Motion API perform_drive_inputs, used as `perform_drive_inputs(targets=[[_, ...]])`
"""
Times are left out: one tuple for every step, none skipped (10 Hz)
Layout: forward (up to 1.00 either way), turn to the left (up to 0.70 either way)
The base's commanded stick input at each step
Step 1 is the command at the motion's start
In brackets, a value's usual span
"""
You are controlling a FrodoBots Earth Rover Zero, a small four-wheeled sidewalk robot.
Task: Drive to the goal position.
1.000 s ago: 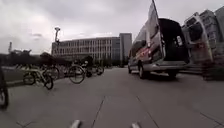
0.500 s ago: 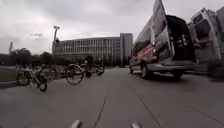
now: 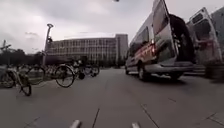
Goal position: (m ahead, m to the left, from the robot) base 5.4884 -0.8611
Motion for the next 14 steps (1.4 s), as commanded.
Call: perform_drive_inputs(targets=[[0.70, 0.00], [0.70, 0.00], [0.70, 0.00], [0.70, 0.00], [0.70, 0.00], [0.70, 0.00], [0.70, 0.00], [0.70, 0.00], [0.70, 0.00], [0.70, 0.00], [0.70, 0.00], [0.70, 0.00], [0.70, 0.00], [0.70, 0.00]])
